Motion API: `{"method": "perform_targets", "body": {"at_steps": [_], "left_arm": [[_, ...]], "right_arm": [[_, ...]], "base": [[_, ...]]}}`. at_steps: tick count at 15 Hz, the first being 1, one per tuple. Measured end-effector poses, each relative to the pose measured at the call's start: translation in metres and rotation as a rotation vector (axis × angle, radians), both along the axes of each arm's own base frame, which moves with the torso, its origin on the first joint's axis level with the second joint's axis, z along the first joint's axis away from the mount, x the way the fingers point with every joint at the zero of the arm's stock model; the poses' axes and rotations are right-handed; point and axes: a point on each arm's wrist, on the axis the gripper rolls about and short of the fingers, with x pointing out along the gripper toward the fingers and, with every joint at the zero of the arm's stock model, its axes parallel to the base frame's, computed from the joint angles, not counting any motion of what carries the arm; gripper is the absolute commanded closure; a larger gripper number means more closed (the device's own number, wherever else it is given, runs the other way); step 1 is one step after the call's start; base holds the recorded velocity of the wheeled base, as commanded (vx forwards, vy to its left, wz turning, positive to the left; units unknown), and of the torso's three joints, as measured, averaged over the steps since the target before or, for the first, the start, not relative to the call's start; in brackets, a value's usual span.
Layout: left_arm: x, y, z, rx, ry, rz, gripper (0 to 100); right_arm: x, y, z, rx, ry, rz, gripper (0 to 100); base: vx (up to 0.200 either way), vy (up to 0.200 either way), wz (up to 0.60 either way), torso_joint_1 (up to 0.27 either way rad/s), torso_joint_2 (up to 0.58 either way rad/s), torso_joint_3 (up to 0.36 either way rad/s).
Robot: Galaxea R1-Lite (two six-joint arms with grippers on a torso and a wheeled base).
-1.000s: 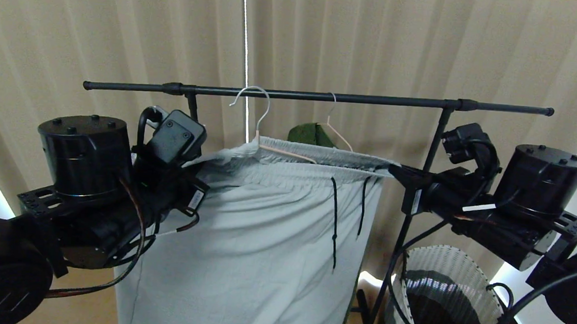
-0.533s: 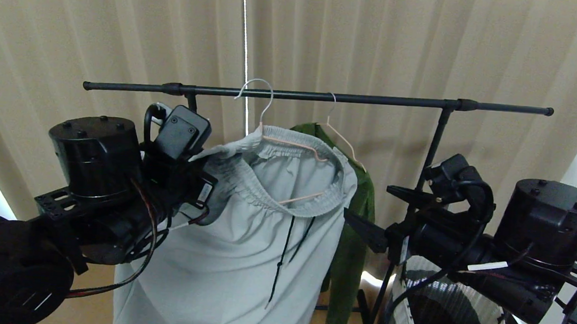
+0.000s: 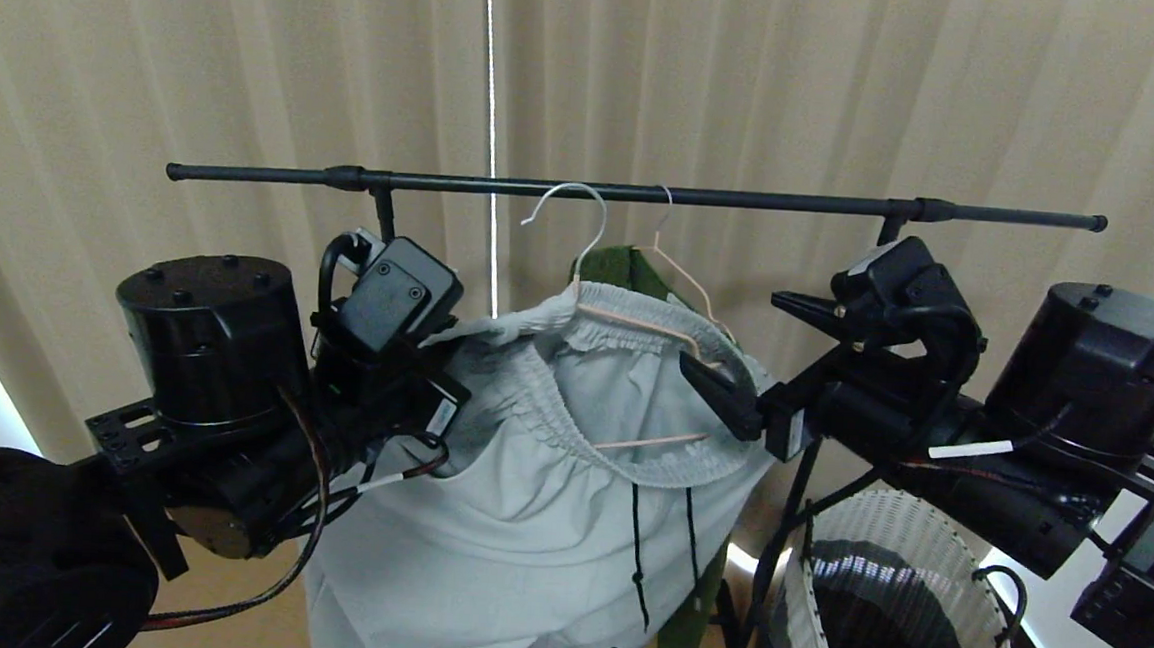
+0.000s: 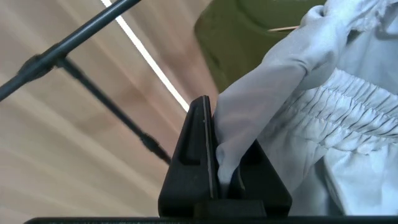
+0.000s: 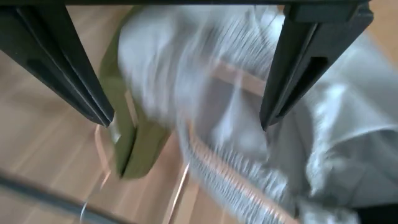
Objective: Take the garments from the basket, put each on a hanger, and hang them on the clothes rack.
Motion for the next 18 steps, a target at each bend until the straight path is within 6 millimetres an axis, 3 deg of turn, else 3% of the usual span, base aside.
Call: {"method": "perform_targets", "body": {"at_steps": [5,12,13,18], "left_arm": [[-0.002,-0.004,0.003,-0.015,-0.021,-0.095,100],[-0.005,-0.006,0.003,-0.001,-0.04,-0.156,100],[-0.006,-0.007,0.003,-0.003,-0.047,-0.168,100],[-0.007,-0.008,0.004,-0.002,-0.056,-0.178,100]], "right_arm": [[0.024,0.002,-0.003,-0.062,-0.034,-0.012,0],[0.031,0.006,-0.01,-0.113,-0.044,0.0,0],[0.031,0.006,-0.01,-0.119,-0.047,0.001,100],[0.031,0.007,-0.01,-0.12,-0.047,0.008,100]], "base": [[0.0,0.0,0.0,0.0,0.0,0.0],[0.0,0.0,0.0,0.0,0.0,0.0],[0.0,0.0,0.0,0.0,0.0,0.0],[0.0,0.0,0.0,0.0,0.0,0.0]]}}
